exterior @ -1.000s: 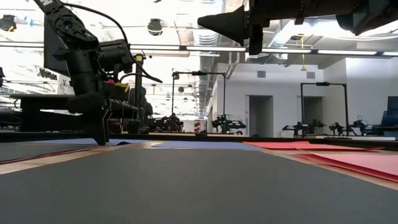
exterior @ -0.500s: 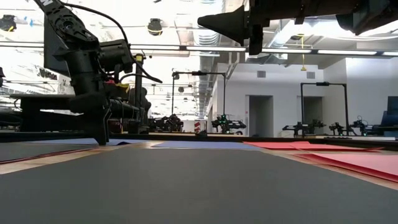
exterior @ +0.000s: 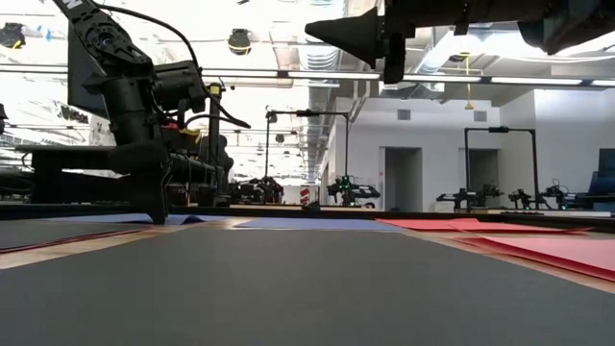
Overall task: Organize paper
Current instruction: Stack the blue paper on top of the blue paper
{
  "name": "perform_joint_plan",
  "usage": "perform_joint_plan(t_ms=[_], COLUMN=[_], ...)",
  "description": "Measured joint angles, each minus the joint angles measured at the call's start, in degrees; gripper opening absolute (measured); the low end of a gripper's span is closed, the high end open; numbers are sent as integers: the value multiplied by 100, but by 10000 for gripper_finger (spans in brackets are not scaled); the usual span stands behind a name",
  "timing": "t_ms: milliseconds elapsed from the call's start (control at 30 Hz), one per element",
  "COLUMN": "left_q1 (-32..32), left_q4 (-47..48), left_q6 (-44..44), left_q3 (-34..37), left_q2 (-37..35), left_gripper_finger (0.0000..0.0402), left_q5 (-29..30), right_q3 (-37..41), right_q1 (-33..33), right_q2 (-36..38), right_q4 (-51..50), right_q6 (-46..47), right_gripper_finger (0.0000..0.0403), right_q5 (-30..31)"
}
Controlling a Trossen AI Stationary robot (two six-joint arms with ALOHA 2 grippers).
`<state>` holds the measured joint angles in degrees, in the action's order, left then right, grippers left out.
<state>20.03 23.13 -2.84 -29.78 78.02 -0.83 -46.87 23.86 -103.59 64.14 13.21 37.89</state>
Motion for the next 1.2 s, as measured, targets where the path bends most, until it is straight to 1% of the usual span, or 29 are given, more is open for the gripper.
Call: perform_joint_plan(t_ms=[167,267,400,567,667,800,967,1100,1200], left_q1=[-2,-2,-2,-2,-11,-48,-48,-48,-55], left_q4=[-14,-19,-21,-25,-63,-108,-137,155,607], left_q6=[-23,-47,-60,-147,-177,-242,-242,-242,-241], left_q3=[0,0,0,2,4,6,-28,-250,-504], left_q2=[0,0,0,0,0,2,0,8,24], left_gripper_finger=[247,246,246,246,246,246,246,246,246], left_q5=[-42,-44,-44,-42,-42,-51,-62,-69,-104], right_q3=[0,0,0,0,0,0,2,2,2], right_q1=[-44,-53,-120,-149,-184,-190,-197,-198,-246], right_q2=[0,-2,-2,-2,-4,-4,-7,-7,-7], right_q4=[65,47,78,23,100,43,114,91,59], right_q6=[110,-47,193,54,249,46,168,-2,172], right_gripper_finger=[279,279,279,279,279,279,279,279,279], right_q5=[-57,-56,-89,-201,-227,-253,-300,-369,-422])
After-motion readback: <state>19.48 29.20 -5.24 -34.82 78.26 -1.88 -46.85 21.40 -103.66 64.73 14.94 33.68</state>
